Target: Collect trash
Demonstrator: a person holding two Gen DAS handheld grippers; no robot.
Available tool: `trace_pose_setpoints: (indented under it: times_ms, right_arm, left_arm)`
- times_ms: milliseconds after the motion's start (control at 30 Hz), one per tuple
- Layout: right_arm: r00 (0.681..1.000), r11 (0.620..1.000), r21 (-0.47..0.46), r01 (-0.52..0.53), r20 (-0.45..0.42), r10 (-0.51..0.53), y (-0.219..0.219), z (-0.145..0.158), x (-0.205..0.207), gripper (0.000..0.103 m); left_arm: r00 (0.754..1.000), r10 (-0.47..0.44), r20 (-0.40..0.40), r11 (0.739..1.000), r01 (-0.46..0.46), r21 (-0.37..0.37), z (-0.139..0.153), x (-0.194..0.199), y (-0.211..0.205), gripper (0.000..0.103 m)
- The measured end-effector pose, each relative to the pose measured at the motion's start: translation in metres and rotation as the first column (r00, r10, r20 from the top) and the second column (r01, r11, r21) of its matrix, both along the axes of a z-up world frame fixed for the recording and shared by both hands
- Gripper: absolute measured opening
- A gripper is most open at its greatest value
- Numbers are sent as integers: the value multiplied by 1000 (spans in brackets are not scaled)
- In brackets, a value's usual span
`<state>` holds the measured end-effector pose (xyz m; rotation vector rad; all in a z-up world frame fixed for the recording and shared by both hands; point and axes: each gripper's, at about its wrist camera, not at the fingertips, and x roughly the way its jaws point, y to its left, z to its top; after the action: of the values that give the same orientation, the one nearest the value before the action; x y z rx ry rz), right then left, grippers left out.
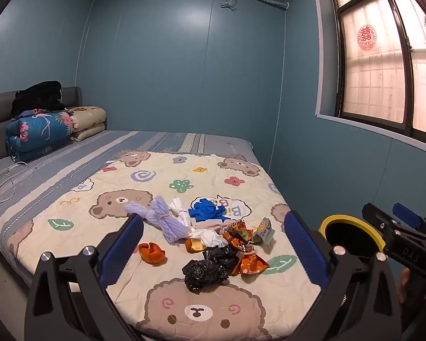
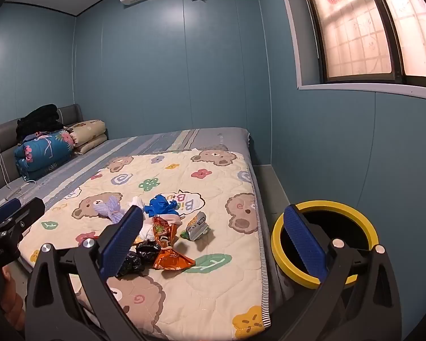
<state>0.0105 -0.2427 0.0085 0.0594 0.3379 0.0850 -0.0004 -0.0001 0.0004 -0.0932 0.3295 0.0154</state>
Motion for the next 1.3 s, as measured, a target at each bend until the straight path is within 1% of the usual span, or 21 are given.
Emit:
trace_pose_setpoints:
  times_ms: [133, 333, 633, 1300]
  right_arm:
    - [1000, 1000, 1, 0, -7, 0, 0, 0, 0, 95]
    - [1000, 1000, 2, 0, -6, 0, 1, 0, 0, 95]
    - [1000, 1000, 3, 1, -7, -1, 0, 0, 1, 95]
    - [1000, 1000, 3, 2, -12, -2, 0, -2, 2, 95]
  left_arm:
    - [1000, -4, -2, 1000, 4, -9, 2, -2, 0, 96]
    - [1000, -5, 3, 1000, 5, 5, -3, -2, -3, 96]
    - [1000, -7, -3, 1000, 7, -5, -1, 0, 1, 96]
    - [1000, -18, -8, 1000, 17, -13, -5, 1, 0, 96]
